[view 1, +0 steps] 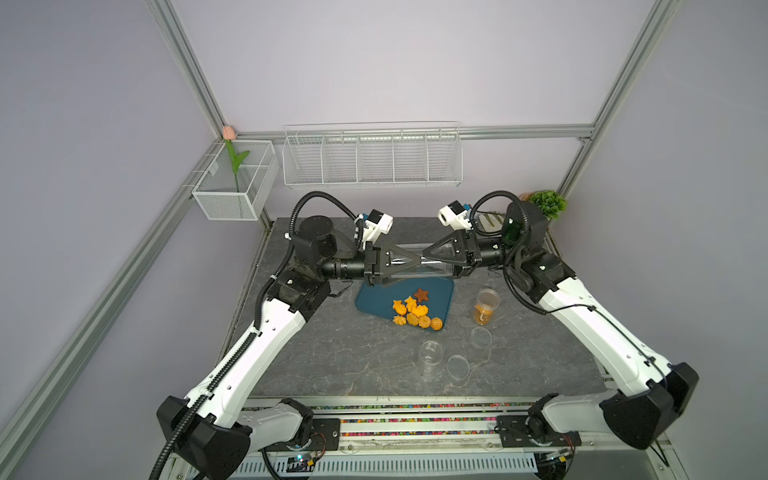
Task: Pour the cookies out of the jar
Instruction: Place the jar at the center of the board.
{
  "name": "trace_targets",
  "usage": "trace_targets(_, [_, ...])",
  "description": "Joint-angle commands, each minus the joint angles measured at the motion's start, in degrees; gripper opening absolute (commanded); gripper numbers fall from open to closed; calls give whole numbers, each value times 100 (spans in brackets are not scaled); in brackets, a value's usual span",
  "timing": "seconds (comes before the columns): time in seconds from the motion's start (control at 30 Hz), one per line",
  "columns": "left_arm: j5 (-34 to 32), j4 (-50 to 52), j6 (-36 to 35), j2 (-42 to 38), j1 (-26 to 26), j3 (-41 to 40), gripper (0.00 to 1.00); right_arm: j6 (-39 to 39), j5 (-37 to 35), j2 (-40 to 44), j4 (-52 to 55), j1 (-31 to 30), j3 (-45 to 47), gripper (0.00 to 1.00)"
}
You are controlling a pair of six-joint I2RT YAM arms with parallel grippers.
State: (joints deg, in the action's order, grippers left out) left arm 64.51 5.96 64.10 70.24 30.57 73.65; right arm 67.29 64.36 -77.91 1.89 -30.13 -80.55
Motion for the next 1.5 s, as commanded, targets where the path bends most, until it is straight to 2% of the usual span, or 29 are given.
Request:
trace_targets(0.0, [-31,175,-54,-15,20,-37,69,188,157,132,-175,21,62,68])
trace_targets(0.07, [-43,291,-142,-3,20,3,73,188,156,131,-168,24,60,68])
trace_targets(0.1, [-57,401,-152,5,20,38,92,188,158,131,-169,33,60,68])
trace_targets(0.13, [-61,482,-337,23,19,68,100,188,158,130,-173,36,57,67])
trace_targets(0.57, [-164,1090,-797,79,-39,459,99,35,175,126,-11,203,185,67])
trace_targets(0.73, [-349,1605,-1166,-140,-312,456,99,-870,150,127,1380,657,-165,67])
trace_targets(0.83, [-711,1982,-1328,-532,-895,228,99,-1607,94,44,2437,828,-500,67])
trace_targets(0.93, [-1423,2651,-1564,-990,-1592,68,99,-2668,-229,-152,3840,845,-1027,67])
trace_targets(1.0, [-2075,3308,-1875,-1241,-1852,70,99,-3198,-449,-311,4570,821,-1317,67])
trace_targets(1.07, [-2529,3668,-2027,-1402,-1861,64,99,-3573,-709,-434,5124,791,-1552,67])
trace_targets(1.23, [-3119,3990,-2038,-1796,-1861,-75,99,-4518,-1565,-831,6676,497,-2375,65])
trace_targets(1.47, [-3506,4435,-2067,-2091,-1859,-73,99,-4735,-2718,-1307,7540,-471,-3178,65])
